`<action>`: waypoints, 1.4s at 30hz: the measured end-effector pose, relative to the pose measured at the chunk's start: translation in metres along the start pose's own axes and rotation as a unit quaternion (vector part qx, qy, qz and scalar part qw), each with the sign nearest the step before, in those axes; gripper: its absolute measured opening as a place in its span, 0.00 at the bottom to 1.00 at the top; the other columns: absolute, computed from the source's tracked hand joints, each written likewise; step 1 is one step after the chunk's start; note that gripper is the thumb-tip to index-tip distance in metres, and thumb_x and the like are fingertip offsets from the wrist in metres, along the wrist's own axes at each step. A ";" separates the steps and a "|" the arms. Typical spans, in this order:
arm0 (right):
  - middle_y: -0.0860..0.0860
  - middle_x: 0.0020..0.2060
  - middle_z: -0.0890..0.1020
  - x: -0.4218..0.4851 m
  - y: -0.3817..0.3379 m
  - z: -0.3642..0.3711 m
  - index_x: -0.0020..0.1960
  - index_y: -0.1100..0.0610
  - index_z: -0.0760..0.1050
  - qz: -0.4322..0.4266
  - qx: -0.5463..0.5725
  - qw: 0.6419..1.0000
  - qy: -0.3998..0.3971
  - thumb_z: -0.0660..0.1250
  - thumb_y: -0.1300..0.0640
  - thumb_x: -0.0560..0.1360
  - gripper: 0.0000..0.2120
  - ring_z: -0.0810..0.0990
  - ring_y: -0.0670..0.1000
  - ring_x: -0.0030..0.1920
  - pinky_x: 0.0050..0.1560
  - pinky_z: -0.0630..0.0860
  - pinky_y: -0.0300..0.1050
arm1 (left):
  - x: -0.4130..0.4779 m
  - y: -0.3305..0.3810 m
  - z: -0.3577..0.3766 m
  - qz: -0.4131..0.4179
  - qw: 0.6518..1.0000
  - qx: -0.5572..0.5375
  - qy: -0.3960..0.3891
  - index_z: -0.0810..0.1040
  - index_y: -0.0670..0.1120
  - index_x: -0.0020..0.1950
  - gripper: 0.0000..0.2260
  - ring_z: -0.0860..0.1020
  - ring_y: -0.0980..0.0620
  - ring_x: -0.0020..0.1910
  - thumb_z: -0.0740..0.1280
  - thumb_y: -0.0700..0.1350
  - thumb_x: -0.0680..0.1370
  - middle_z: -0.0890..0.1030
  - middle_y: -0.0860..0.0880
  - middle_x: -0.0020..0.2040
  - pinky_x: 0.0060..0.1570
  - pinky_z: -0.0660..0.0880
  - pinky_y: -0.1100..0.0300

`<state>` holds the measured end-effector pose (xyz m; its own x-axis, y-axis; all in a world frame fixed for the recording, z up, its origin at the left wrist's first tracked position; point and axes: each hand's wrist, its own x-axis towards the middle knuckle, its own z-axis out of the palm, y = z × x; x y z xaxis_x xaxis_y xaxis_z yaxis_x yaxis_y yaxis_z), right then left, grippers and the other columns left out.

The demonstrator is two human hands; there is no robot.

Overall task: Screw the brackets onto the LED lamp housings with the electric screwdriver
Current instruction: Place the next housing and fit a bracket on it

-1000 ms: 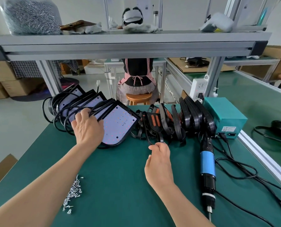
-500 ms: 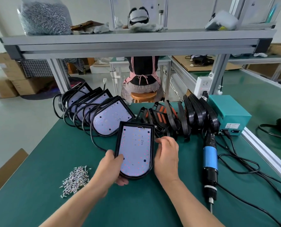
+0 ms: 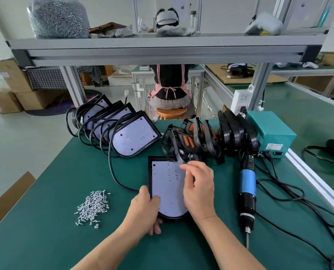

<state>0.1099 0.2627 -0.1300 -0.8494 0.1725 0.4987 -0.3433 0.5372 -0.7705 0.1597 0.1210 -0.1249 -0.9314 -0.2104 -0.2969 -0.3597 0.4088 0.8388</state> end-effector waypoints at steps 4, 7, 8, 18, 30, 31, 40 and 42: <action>0.50 0.53 0.81 -0.007 -0.001 -0.014 0.52 0.60 0.86 -0.009 -0.012 0.999 -0.039 0.65 0.70 0.79 0.12 0.73 0.53 0.58 0.61 0.67 0.35 | 0.002 0.003 0.010 0.006 1.000 -0.003 -0.020 0.63 0.42 0.48 0.03 0.74 0.46 0.18 0.55 0.41 0.81 0.81 0.35 0.36 0.18 0.62 0.64; 0.47 0.53 0.81 -0.013 -0.003 -0.030 0.52 0.58 0.86 -0.011 0.000 0.998 -0.064 0.65 0.68 0.80 0.12 0.73 0.49 0.59 0.61 0.70 0.37 | 0.001 0.003 0.014 0.018 1.000 0.001 -0.023 0.62 0.43 0.47 0.04 0.73 0.47 0.17 0.54 0.41 0.81 0.81 0.37 0.35 0.18 0.62 0.63; 0.45 0.52 0.80 -0.015 -0.004 -0.035 0.52 0.57 0.86 -0.016 0.000 0.998 -0.067 0.65 0.68 0.80 0.12 0.73 0.48 0.59 0.60 0.70 0.37 | 0.001 0.002 0.014 0.019 1.000 0.001 -0.024 0.62 0.43 0.47 0.04 0.74 0.47 0.17 0.54 0.41 0.81 0.81 0.36 0.35 0.18 0.62 0.63; 0.49 0.53 0.83 -0.068 -0.005 -0.041 0.50 0.61 0.85 -0.156 -0.123 0.976 -0.085 0.71 0.74 0.69 0.14 0.79 0.60 0.57 0.60 0.72 0.39 | -0.005 0.001 0.017 0.024 0.997 -0.067 -0.030 0.67 0.41 0.49 0.18 0.75 0.43 0.20 0.52 0.56 0.84 0.79 0.42 0.27 0.19 0.64 0.63; 0.44 0.52 0.83 -0.081 -0.003 -0.046 0.51 0.54 0.84 -0.177 -0.098 0.976 -0.078 0.64 0.56 0.77 0.11 0.79 0.54 0.58 0.60 0.70 0.48 | -0.010 0.004 0.015 0.022 0.991 -0.126 -0.027 0.73 0.44 0.52 0.21 0.78 0.45 0.24 0.58 0.63 0.81 0.79 0.42 0.33 0.21 0.67 0.59; 0.43 0.51 0.82 -0.081 -0.004 -0.048 0.52 0.54 0.84 -0.183 -0.099 0.975 -0.079 0.63 0.55 0.77 0.11 0.79 0.53 0.56 0.59 0.69 0.49 | -0.011 0.004 0.015 0.024 0.991 -0.132 -0.027 0.73 0.45 0.53 0.21 0.78 0.46 0.25 0.59 0.63 0.81 0.79 0.44 0.33 0.21 0.67 0.59; 0.46 0.63 0.76 -0.074 -0.014 -0.052 0.64 0.52 0.76 -0.147 -0.066 0.983 -0.082 0.63 0.53 0.78 0.16 0.76 0.45 0.60 0.63 0.64 0.47 | -0.009 0.000 0.018 0.040 0.993 -0.115 -0.007 0.73 0.48 0.52 0.13 0.77 0.47 0.23 0.63 0.51 0.70 0.83 0.49 0.35 0.21 0.68 0.58; 0.46 0.64 0.74 -0.061 -0.016 -0.051 0.62 0.52 0.77 -0.077 -0.047 0.993 -0.075 0.59 0.47 0.79 0.17 0.71 0.44 0.65 0.65 0.62 0.45 | -0.009 -0.001 0.017 0.041 0.994 -0.102 -0.003 0.72 0.49 0.51 0.12 0.76 0.47 0.22 0.62 0.51 0.69 0.83 0.48 0.36 0.20 0.67 0.59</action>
<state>0.1875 0.2862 -0.1281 -0.8425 -0.0379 0.5374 -0.4400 0.6239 -0.6459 0.1679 0.1381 -0.1309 -0.9576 -0.1777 -0.2269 -0.2651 0.2346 0.9352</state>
